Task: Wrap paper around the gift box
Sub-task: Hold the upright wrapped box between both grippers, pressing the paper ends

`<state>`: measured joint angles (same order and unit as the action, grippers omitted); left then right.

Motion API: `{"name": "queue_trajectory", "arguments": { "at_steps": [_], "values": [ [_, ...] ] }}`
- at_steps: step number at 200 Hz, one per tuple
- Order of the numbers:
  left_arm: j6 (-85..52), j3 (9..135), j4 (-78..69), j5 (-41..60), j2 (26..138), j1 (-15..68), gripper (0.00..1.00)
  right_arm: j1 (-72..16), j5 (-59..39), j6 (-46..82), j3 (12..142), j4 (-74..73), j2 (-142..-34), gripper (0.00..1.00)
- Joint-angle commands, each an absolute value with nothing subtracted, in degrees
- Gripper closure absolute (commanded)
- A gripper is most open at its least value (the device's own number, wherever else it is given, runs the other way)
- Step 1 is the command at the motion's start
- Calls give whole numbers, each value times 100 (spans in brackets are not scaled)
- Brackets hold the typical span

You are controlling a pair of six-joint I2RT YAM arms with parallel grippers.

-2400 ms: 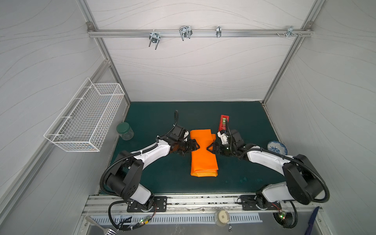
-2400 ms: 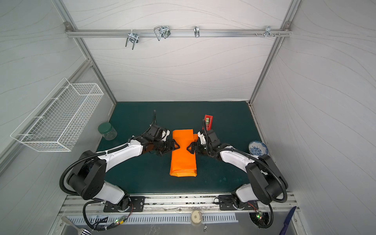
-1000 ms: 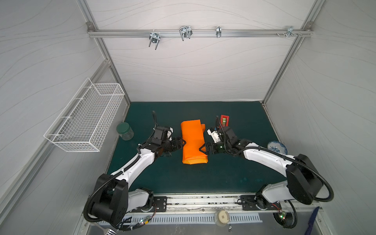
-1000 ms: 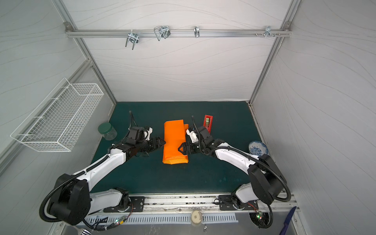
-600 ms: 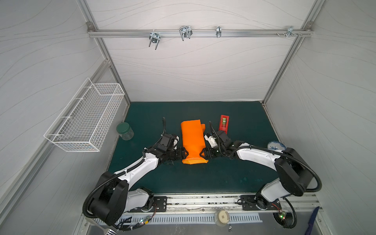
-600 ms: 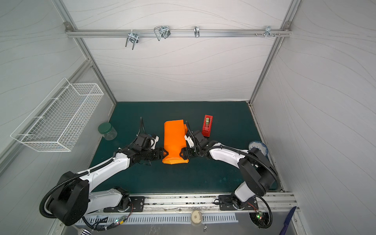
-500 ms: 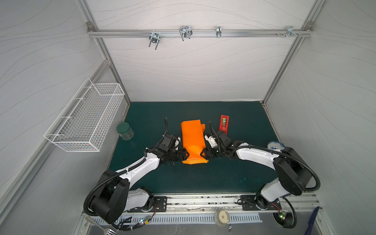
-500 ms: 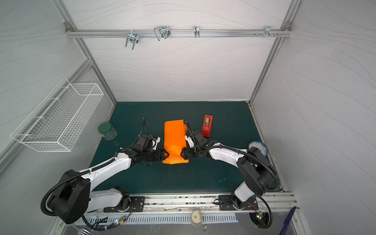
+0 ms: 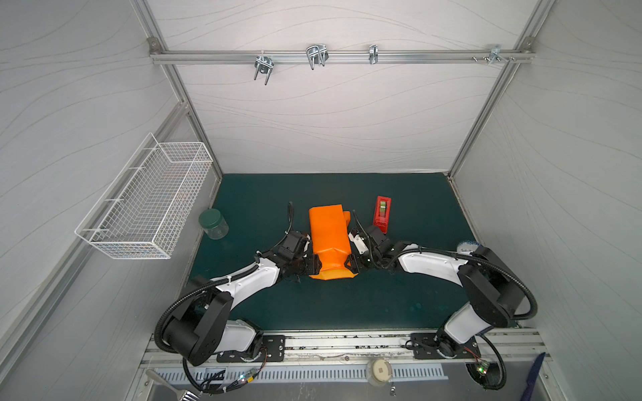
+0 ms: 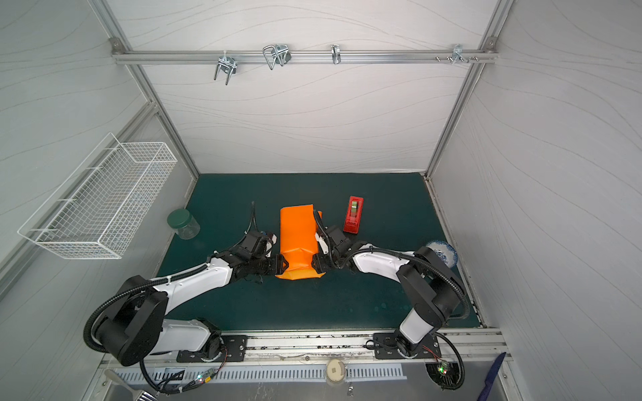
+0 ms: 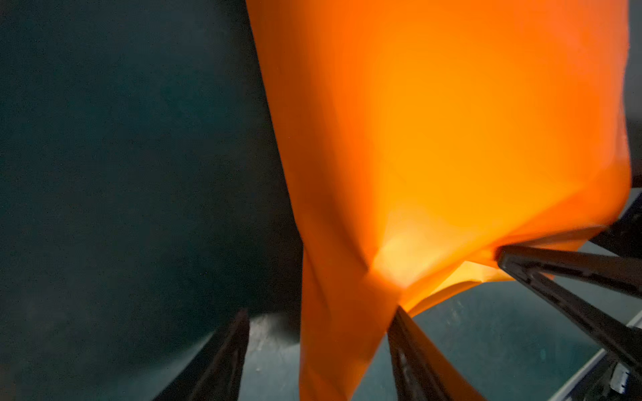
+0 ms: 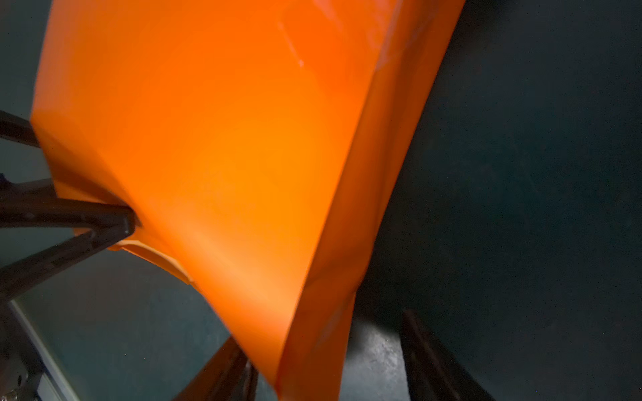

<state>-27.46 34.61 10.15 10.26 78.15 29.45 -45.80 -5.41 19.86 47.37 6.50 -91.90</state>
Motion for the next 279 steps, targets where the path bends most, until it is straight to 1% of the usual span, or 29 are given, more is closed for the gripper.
{"name": "queue_trajectory", "arguments": {
  "at_steps": [1,30,76,116,186,217,240,279],
  "values": [
    [-2847,3561,718,657,7969,3093,35,-4662,-236,1930,4766,592,-9296,41],
    [-2924,3511,576,298,8074,3255,37,-4731,-23,2013,4699,480,-9324,47],
    [-3079,3421,326,-395,8180,3511,43,-4809,348,2176,4552,231,-9333,55],
    [-3094,3464,209,-564,8328,3660,48,-4886,678,2251,4532,25,-9405,60],
    [-3221,3416,-4,-773,8599,3795,58,-5004,934,2377,4347,-419,-9513,65],
    [-3309,3404,-26,-758,8598,3837,58,-5035,987,2432,4271,-584,-9509,67],
    [-3381,3315,-36,-695,8426,3850,56,-5036,1053,2491,4201,-659,-9455,69],
    [-3441,3308,-1,-617,8173,3850,56,-5044,1130,2578,4190,-710,-9448,71]
  ]
}}
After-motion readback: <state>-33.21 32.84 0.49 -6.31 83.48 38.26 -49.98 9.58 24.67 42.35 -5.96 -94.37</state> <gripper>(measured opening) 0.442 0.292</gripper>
